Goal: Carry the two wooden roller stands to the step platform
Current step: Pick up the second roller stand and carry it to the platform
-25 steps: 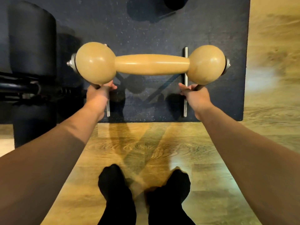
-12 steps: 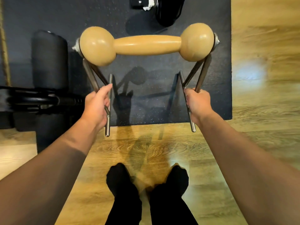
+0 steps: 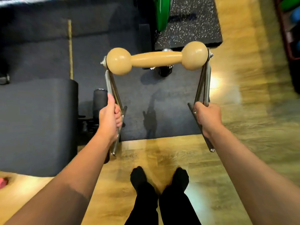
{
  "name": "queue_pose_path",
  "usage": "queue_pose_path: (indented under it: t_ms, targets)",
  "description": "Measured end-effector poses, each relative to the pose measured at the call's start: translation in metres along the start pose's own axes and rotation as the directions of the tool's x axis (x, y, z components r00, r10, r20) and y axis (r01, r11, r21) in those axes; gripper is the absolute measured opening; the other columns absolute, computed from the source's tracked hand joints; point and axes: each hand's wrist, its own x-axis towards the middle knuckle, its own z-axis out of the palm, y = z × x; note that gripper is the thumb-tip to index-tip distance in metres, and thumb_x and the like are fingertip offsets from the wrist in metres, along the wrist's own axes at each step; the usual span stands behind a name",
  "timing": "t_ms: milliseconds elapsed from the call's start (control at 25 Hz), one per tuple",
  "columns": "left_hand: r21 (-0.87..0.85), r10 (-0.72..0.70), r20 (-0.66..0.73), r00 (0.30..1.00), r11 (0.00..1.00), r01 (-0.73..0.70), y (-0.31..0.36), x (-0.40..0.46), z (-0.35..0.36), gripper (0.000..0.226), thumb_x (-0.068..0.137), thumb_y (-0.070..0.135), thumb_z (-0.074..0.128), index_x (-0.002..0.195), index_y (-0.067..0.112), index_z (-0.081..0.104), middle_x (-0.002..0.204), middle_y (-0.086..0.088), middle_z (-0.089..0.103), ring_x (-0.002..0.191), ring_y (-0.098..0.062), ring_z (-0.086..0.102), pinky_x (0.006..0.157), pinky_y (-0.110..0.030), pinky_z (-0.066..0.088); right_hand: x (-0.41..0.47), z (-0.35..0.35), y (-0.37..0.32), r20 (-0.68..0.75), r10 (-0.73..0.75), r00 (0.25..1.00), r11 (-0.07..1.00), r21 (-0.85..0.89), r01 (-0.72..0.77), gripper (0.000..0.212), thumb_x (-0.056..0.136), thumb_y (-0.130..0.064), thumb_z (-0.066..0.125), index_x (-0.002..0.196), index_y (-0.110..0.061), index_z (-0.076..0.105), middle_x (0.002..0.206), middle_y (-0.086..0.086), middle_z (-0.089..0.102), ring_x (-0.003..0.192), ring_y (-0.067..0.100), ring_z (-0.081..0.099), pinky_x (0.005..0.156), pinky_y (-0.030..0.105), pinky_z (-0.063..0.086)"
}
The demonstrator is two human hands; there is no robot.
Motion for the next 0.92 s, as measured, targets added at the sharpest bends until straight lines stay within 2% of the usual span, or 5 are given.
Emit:
queue_pose_path:
  t_ms: [240,440,560,720,920]
  targets:
    - [0.006,0.182,0.062,0.981,0.983,-0.183,0.125,-0.098,-0.007,0.058,0.095,0.067,0.052,0.058,0.025,0.041,0.046,0.005,0.026,0.036,-0.011,0.021,0.036,-0.021,0.018,-0.103,-0.065,-0.127,0.046,-0.142,0.989,0.989,0.051,0.140,0.015,0.065,-0.031,0.060,0.070,-0.017,0.055,0.062,0.008,0.039,0.057,0.021,0.033,0.054,0.040,0.026]
    - [0.056,0.382,0.124,0.916,0.919,-0.391,0.247,-0.200,-0.022,0.059,0.097,0.069,0.045,0.058,0.025,0.040,0.047,0.005,0.024,0.036,-0.011,0.020,0.039,-0.019,0.018,-0.201,-0.122,-0.220,0.102,-0.277,0.955,0.942,0.225,0.249,0.021,0.064,-0.026,0.062,0.053,-0.024,0.043,0.051,0.000,0.031,0.045,0.018,0.025,0.046,0.029,0.019]
    - [0.010,0.490,0.170,0.855,0.867,-0.498,0.315,-0.259,-0.034,0.063,0.085,0.081,0.052,0.057,0.026,0.043,0.047,0.007,0.022,0.036,-0.010,0.019,0.038,-0.016,0.019,-0.259,-0.153,-0.277,0.115,-0.370,0.922,0.896,0.305,0.322,0.021,0.069,-0.021,0.062,0.063,-0.022,0.043,0.050,-0.003,0.029,0.044,0.017,0.023,0.047,0.030,0.017]
    - [-0.063,0.617,0.146,0.773,0.786,-0.615,0.391,-0.346,-0.043,0.066,0.068,0.093,0.056,0.059,0.027,0.050,0.047,0.009,0.022,0.036,-0.009,0.017,0.038,-0.016,0.018,-0.344,-0.206,-0.356,0.109,-0.507,0.855,0.823,0.356,0.443,0.020,0.078,-0.016,0.062,0.072,-0.018,0.044,0.051,-0.004,0.032,0.044,0.016,0.026,0.041,0.026,0.020]
    - [-0.182,0.798,0.039,0.601,0.597,-0.781,0.451,-0.455,-0.064,0.050,0.090,0.074,0.052,0.070,0.029,0.055,0.047,0.009,0.029,0.034,-0.006,0.021,0.039,-0.013,0.019,-0.452,-0.274,-0.429,0.130,-0.695,0.707,0.689,0.404,0.602,0.014,0.087,-0.013,0.061,0.082,-0.012,0.049,0.059,0.003,0.031,0.046,0.016,0.025,0.045,0.032,0.018]
